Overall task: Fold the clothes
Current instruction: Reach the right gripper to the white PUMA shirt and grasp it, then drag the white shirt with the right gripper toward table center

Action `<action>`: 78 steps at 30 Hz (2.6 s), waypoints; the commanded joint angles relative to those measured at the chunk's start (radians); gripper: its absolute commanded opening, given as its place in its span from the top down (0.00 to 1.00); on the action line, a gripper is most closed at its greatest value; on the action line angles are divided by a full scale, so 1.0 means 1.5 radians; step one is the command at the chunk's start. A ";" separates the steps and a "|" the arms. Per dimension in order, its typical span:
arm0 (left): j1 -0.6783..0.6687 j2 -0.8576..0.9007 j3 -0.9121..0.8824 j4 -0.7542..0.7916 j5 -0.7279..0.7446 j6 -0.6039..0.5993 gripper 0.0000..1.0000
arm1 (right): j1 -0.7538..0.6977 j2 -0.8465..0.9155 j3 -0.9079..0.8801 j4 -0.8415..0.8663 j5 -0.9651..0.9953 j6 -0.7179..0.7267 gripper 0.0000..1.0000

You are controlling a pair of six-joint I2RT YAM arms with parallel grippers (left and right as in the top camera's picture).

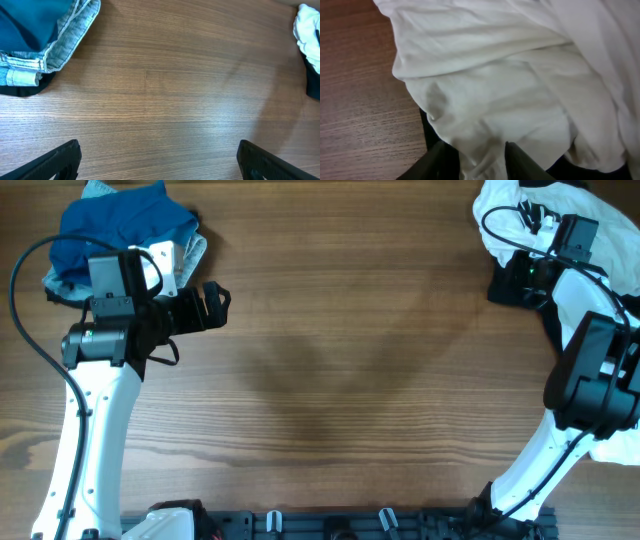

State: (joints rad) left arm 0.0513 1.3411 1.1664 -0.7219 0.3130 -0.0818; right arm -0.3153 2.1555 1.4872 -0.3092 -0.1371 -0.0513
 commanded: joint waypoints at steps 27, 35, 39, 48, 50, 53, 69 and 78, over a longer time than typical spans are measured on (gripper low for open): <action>-0.006 0.023 0.010 -0.002 0.008 -0.006 0.00 | -0.007 -0.018 0.021 0.012 -0.017 0.019 0.96; -0.006 0.023 0.010 0.049 0.006 -0.006 0.00 | -0.006 -0.175 0.023 -0.065 -0.075 -0.001 0.96; -0.004 0.023 0.010 0.062 0.005 -0.006 0.00 | -0.002 -0.218 0.023 -0.101 -0.154 -0.002 0.96; 0.066 0.022 0.011 0.089 0.005 -0.006 0.00 | 0.192 -0.230 0.023 -0.186 -0.234 -0.002 0.96; 0.099 0.022 0.011 0.091 0.005 -0.006 0.00 | 0.255 -0.230 0.023 -0.188 -0.247 0.001 0.96; 0.149 0.022 0.011 0.090 0.006 -0.006 0.00 | 0.367 -0.232 0.024 -0.192 -0.248 0.006 0.96; 0.312 0.022 0.011 0.082 0.008 -0.006 0.00 | 0.737 -0.249 0.025 -0.210 -0.253 0.071 0.51; 0.205 0.022 0.010 0.004 0.038 0.000 0.00 | 0.437 -0.377 0.026 -0.326 -0.031 0.169 0.00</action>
State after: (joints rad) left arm 0.4572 1.3708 1.1664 -0.6823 0.3412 -0.0849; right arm 0.4957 1.6405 1.5120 -0.7605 -0.3935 0.1196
